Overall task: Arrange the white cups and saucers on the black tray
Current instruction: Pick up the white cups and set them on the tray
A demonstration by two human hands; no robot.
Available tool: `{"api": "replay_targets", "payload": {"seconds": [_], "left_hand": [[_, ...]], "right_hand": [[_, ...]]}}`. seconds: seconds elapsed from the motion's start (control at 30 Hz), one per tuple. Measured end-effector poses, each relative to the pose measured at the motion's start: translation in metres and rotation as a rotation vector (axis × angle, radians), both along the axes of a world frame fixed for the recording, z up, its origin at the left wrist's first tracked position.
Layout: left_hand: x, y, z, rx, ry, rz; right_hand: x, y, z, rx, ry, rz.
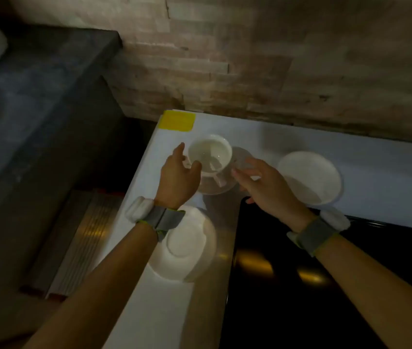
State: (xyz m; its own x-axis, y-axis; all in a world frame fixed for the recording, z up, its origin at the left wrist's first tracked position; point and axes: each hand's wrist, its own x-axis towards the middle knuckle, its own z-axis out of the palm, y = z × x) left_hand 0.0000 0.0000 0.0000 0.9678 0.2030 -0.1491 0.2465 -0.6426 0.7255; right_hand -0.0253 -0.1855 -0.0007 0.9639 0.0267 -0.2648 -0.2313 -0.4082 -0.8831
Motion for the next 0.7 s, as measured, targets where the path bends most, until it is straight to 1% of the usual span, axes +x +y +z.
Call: {"api": "replay_targets", "payload": {"seconds": [0.07,0.17,0.3,0.4,0.53,0.7], "left_hand": [[0.007,0.002,-0.006,-0.043,0.027,0.016],[0.014,0.003,-0.019,-0.13,0.074,0.043],[0.018,0.002,-0.022,-0.161,0.102,0.041],[0.02,0.003,-0.024,-0.202,0.117,0.059],[0.021,0.005,-0.029,-0.289,0.118,0.078],[0.02,0.003,-0.034,-0.369,0.078,0.095]], "right_hand": [[0.004,0.008,-0.002,0.059,0.02,-0.026],[0.006,0.019,-0.006,0.102,0.05,0.002],[0.016,0.028,-0.02,0.139,0.112,-0.012],[0.02,0.033,-0.026,0.199,0.099,-0.026],[0.024,0.039,-0.03,0.264,0.131,-0.076],[0.028,0.043,-0.035,0.276,0.185,-0.104]]}}
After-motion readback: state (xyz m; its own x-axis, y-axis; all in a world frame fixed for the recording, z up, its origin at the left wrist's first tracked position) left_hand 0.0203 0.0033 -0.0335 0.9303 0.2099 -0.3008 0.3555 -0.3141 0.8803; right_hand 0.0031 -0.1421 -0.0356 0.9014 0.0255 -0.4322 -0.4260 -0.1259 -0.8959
